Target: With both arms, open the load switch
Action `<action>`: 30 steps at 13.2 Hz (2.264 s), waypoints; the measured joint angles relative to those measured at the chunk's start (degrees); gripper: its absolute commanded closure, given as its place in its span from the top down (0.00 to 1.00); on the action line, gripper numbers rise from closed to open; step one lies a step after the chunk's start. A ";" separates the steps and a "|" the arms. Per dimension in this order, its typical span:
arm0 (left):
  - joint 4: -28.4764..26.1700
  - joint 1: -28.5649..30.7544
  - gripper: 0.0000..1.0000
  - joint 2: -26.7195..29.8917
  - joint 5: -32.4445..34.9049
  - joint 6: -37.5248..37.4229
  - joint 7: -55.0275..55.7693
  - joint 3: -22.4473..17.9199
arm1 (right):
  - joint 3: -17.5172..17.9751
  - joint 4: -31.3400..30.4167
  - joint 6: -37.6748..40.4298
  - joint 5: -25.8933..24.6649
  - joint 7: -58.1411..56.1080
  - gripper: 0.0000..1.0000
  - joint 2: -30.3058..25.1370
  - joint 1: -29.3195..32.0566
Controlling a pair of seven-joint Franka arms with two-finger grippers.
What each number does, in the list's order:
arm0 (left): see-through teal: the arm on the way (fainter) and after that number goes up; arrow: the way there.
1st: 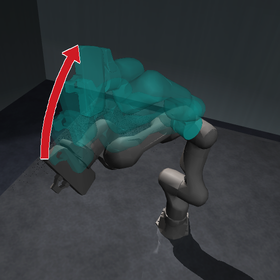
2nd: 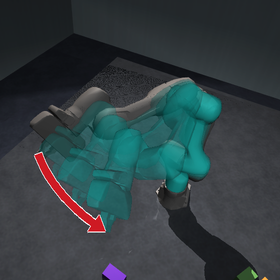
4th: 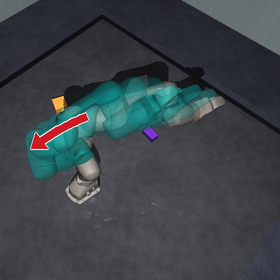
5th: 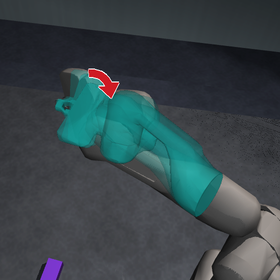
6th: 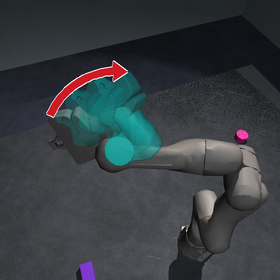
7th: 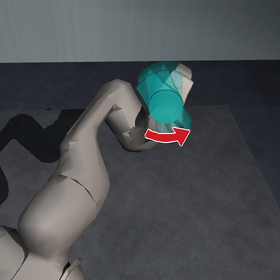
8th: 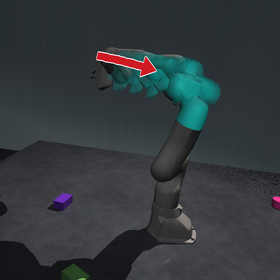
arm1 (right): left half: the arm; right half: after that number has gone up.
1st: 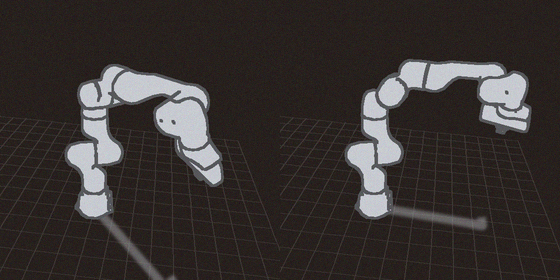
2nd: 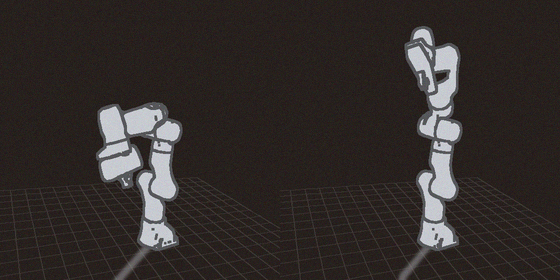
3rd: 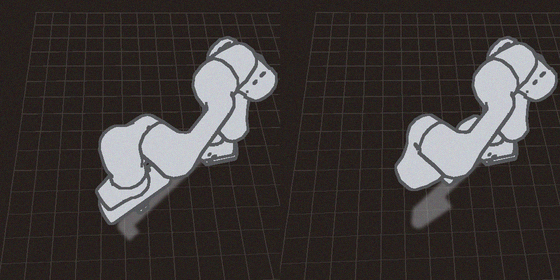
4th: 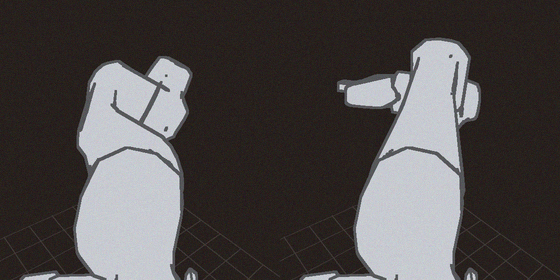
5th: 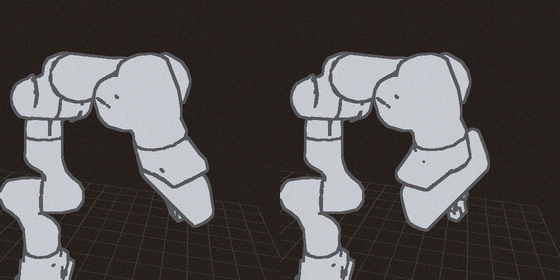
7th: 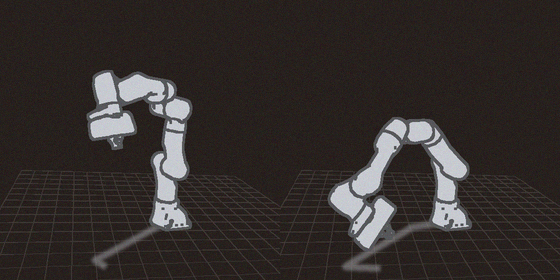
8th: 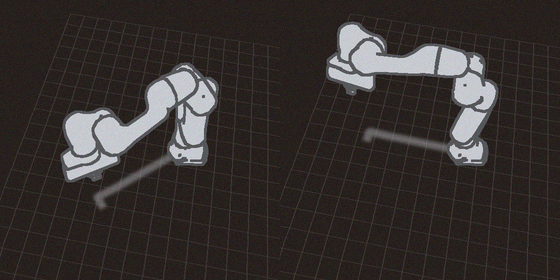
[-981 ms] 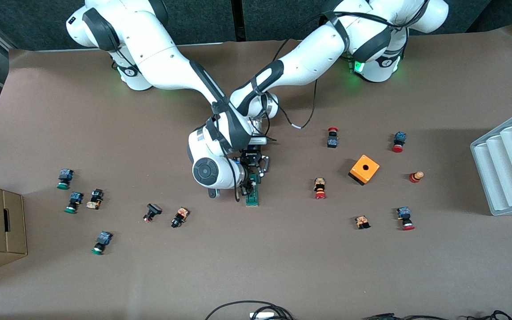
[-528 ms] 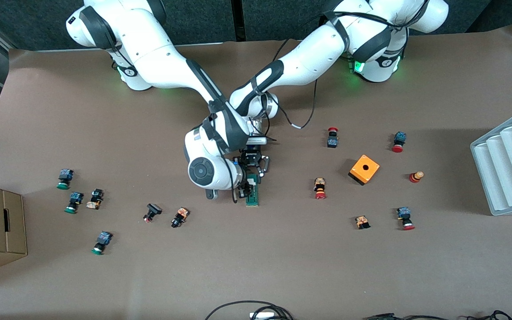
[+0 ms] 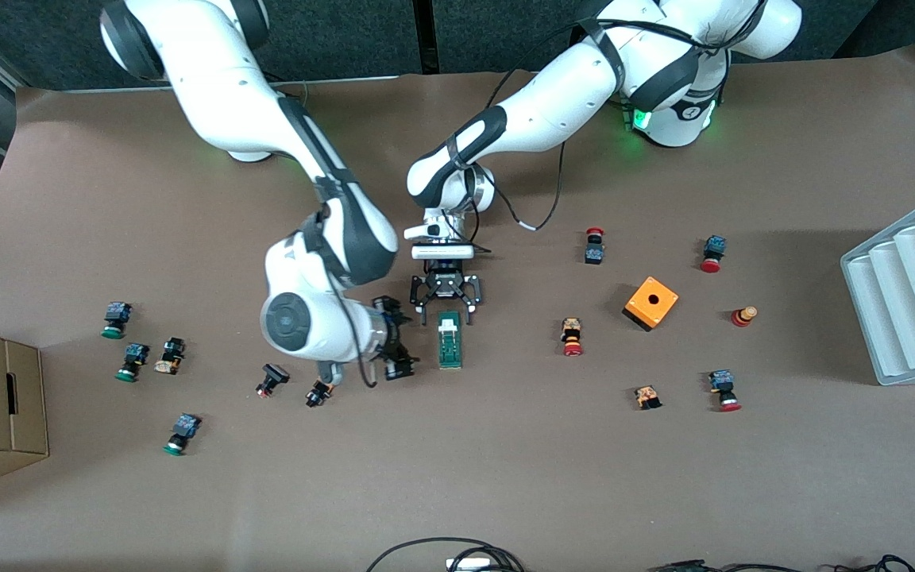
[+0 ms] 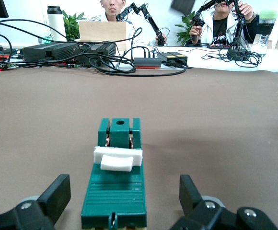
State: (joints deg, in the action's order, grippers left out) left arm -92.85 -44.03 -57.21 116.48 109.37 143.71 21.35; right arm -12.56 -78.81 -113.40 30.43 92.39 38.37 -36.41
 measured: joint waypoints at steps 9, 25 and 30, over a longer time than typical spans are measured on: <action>4.90 -0.08 1.00 2.50 -20.06 0.00 -26.58 4.55 | 5.67 -2.78 12.82 -9.70 -44.99 1.00 -16.42 19.02; 14.10 7.97 1.00 18.32 -66.94 0.01 -89.77 4.69 | 5.91 -28.98 14.39 -30.25 -94.77 1.00 -46.32 32.20; 14.17 14.74 1.00 25.40 -81.15 -0.29 -104.49 4.60 | 5.91 -27.49 13.89 -30.26 -94.75 1.00 -45.68 32.20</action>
State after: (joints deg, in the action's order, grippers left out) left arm -78.68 -29.29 -31.81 35.33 109.08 39.22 25.95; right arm -6.64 -106.30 -99.51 0.17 -2.36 -7.31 -4.21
